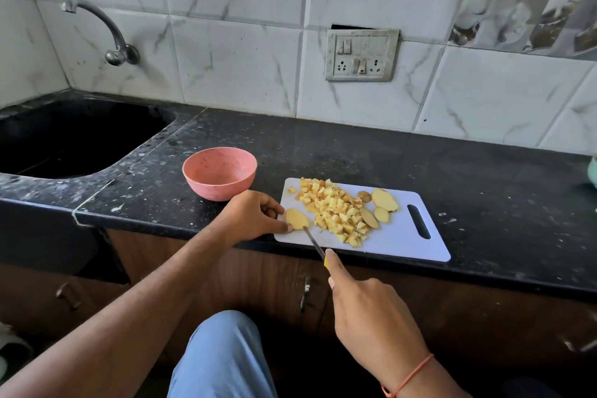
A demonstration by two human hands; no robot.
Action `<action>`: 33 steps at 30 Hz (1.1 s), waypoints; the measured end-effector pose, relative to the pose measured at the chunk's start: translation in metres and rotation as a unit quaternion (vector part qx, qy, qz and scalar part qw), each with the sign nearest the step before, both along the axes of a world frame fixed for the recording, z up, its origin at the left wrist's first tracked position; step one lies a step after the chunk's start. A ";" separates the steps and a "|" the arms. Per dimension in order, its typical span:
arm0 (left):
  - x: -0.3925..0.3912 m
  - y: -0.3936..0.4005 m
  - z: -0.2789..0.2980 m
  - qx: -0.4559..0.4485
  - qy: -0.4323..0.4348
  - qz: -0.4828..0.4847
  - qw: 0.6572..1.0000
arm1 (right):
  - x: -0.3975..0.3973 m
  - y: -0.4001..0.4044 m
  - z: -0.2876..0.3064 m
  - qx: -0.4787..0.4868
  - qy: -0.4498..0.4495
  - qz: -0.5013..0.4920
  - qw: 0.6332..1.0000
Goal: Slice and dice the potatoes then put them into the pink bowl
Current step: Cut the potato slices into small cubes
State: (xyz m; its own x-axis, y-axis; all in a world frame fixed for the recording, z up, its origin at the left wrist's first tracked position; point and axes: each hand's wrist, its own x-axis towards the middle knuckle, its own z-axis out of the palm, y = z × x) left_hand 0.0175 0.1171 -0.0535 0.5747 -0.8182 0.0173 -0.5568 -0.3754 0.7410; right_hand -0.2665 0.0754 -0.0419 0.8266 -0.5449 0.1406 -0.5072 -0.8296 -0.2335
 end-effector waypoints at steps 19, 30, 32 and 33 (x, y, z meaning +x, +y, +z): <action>0.015 -0.014 0.009 0.047 -0.111 -0.192 0.974 | 0.022 -0.019 0.003 0.022 -0.026 -0.029 0.999; -0.001 -0.001 -0.013 -0.064 -0.111 -0.096 0.987 | 0.030 -0.028 -0.002 -0.012 -0.019 -0.035 0.999; 0.009 0.003 -0.013 -0.052 -0.103 -0.112 0.987 | 0.027 -0.028 -0.002 -0.024 -0.011 -0.039 0.999; 0.013 0.005 -0.013 -0.048 -0.092 -0.116 0.988 | 0.027 -0.027 -0.003 -0.025 -0.008 -0.039 0.999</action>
State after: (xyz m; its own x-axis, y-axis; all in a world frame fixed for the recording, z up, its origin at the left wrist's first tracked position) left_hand 0.0301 0.1218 -0.0667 0.3515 -0.9171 0.1882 -0.7484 -0.1544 0.6450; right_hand -0.2393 0.0487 -0.0449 0.7787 -0.6001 0.1829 -0.5680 -0.7982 -0.2008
